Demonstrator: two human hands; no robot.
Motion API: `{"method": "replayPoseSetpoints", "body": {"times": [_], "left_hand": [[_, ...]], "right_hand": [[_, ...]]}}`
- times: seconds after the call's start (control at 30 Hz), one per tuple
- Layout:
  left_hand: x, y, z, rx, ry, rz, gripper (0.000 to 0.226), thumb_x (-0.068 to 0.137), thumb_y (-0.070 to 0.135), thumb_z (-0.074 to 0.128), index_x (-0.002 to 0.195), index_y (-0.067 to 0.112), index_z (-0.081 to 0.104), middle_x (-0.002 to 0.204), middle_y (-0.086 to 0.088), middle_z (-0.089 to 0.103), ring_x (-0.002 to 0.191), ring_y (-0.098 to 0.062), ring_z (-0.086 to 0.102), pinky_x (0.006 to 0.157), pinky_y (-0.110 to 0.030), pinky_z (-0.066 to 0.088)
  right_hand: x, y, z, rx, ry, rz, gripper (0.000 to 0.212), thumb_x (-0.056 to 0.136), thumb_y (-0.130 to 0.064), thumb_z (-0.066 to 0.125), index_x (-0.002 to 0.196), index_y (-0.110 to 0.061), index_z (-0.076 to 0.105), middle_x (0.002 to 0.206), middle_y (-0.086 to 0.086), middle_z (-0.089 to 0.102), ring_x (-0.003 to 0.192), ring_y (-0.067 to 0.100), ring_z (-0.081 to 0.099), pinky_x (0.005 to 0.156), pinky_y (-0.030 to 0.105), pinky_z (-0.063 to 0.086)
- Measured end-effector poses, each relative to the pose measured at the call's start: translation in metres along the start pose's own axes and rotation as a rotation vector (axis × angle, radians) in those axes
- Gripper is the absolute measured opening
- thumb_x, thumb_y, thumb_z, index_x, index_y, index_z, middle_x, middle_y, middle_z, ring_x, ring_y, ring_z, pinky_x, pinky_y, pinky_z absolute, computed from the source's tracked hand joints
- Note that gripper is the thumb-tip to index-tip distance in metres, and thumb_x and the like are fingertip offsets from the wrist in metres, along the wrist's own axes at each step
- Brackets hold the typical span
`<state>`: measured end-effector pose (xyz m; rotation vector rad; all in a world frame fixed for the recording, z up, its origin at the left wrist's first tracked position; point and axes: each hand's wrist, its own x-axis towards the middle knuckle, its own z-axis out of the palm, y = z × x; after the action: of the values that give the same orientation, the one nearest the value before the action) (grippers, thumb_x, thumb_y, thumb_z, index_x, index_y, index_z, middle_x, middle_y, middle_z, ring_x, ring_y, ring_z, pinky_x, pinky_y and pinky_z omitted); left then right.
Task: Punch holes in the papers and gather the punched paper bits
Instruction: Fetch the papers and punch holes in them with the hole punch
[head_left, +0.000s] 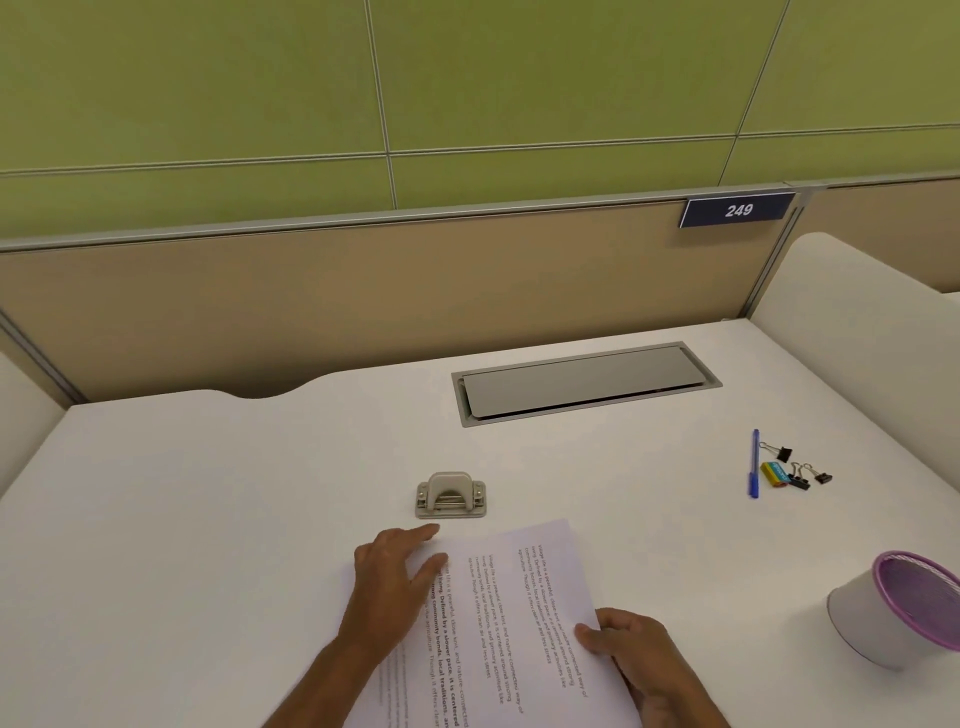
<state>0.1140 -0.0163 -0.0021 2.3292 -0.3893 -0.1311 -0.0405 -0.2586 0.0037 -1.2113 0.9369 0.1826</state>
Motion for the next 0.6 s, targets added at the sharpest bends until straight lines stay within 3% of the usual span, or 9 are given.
{"method": "replayPoseSetpoints", "body": {"times": [0.2,0.3,0.4,0.47,0.53,0.6], "left_hand": [[0.003,0.002,-0.001,-0.075,-0.257,-0.137,0.050,0.087,0.055,0.064,0.134,0.047,0.048,0.119,0.025,0.049,0.117,-0.008,0.032,0.107,-0.035,0.028],[0.007,0.005,-0.002,-0.072,-0.254,-0.206,0.041,0.088,0.045,0.067,0.128,0.043,0.057,0.120,0.016,0.058,0.118,-0.010,0.045,0.111,-0.037,0.032],[0.007,0.008,-0.005,-0.119,-0.206,-0.256,0.031,0.087,0.027,0.072,0.117,0.034,0.067,0.103,0.013,0.067,0.101,-0.007,0.061,0.105,-0.042,0.044],[0.004,0.009,-0.007,-0.177,-0.193,-0.299,0.028,0.087,0.021,0.072,0.114,0.030,0.070,0.095,0.009,0.068,0.094,-0.009,0.064,0.098,-0.041,0.051],[0.000,0.008,-0.009,-0.251,-0.186,-0.332,0.026,0.088,0.018,0.072,0.112,0.028,0.071,0.098,0.005,0.069,0.092,-0.011,0.067,0.091,-0.036,0.055],[-0.005,0.007,-0.011,-0.337,-0.167,-0.363,0.024,0.090,0.015,0.070,0.111,0.026,0.072,0.102,0.002,0.071,0.089,-0.013,0.070,0.084,-0.032,0.057]], "right_hand": [[0.001,-0.006,0.001,-0.081,-0.073,-0.005,0.004,0.083,0.003,0.072,0.082,0.005,0.076,0.087,0.027,0.075,0.069,0.032,0.072,0.061,0.036,0.059],[0.003,-0.010,0.002,-0.121,-0.082,0.000,0.007,0.084,0.000,0.073,0.089,0.005,0.076,0.092,0.026,0.076,0.077,0.035,0.072,0.075,0.046,0.061],[0.004,-0.010,-0.002,-0.128,-0.069,0.018,0.013,0.084,-0.001,0.074,0.094,0.006,0.075,0.095,0.027,0.076,0.084,0.039,0.072,0.086,0.055,0.058],[0.003,-0.006,-0.010,-0.102,-0.063,0.037,0.018,0.083,-0.002,0.075,0.099,0.006,0.074,0.096,0.026,0.076,0.084,0.037,0.072,0.084,0.050,0.060],[-0.003,0.002,-0.020,-0.036,-0.060,0.060,0.022,0.082,-0.005,0.076,0.103,0.003,0.074,0.097,0.024,0.076,0.079,0.032,0.073,0.072,0.038,0.060],[-0.010,0.015,-0.029,0.114,-0.049,0.096,0.021,0.085,-0.007,0.073,0.104,0.001,0.073,0.100,0.024,0.076,0.079,0.033,0.074,0.070,0.037,0.059]]}}
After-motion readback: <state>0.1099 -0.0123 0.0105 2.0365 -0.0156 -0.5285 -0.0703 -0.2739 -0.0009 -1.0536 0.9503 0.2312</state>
